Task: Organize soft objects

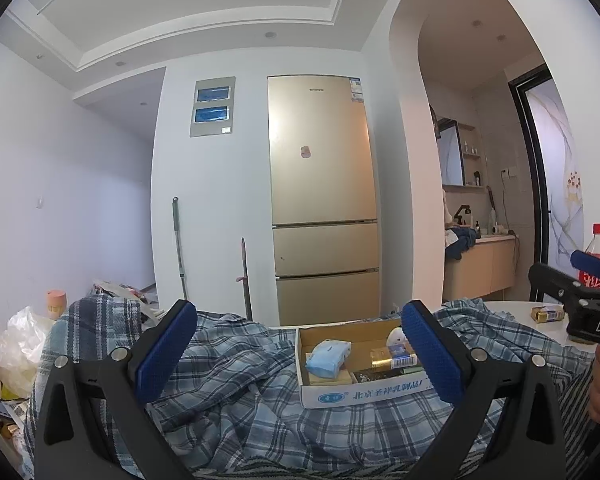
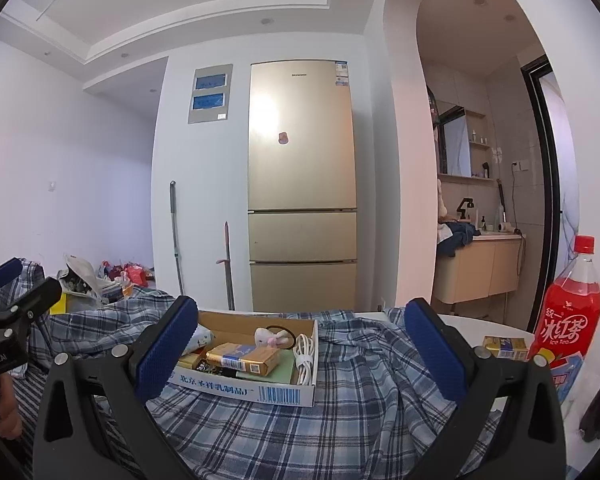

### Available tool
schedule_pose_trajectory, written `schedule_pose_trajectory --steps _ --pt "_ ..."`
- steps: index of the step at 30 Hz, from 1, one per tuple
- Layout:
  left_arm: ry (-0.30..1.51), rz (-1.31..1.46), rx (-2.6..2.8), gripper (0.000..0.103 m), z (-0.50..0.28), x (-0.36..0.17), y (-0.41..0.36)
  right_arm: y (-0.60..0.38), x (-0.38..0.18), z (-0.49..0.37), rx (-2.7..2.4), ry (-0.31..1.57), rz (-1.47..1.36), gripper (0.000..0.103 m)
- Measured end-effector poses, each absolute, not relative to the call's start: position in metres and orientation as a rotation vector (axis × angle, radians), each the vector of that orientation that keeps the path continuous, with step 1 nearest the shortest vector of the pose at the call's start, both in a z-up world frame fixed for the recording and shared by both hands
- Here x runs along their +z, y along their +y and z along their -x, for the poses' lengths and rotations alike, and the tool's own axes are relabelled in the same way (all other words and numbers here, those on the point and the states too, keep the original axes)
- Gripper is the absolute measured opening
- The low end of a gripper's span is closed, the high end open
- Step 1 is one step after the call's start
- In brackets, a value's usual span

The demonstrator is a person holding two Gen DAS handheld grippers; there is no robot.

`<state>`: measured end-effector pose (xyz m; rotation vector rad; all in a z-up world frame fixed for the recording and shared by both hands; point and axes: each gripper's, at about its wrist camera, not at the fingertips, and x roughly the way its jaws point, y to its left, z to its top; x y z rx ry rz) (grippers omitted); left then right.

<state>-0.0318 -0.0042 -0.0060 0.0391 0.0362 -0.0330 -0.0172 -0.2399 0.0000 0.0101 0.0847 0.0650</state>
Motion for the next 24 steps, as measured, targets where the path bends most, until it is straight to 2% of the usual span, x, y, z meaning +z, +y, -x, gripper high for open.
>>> schedule_pose_trajectory --steps 24 --pt "0.033 -0.052 -0.036 0.103 0.0302 -0.0050 -0.0068 -0.2416 0.0004 0.0127 0.060 0.101 -0.015 0.103"
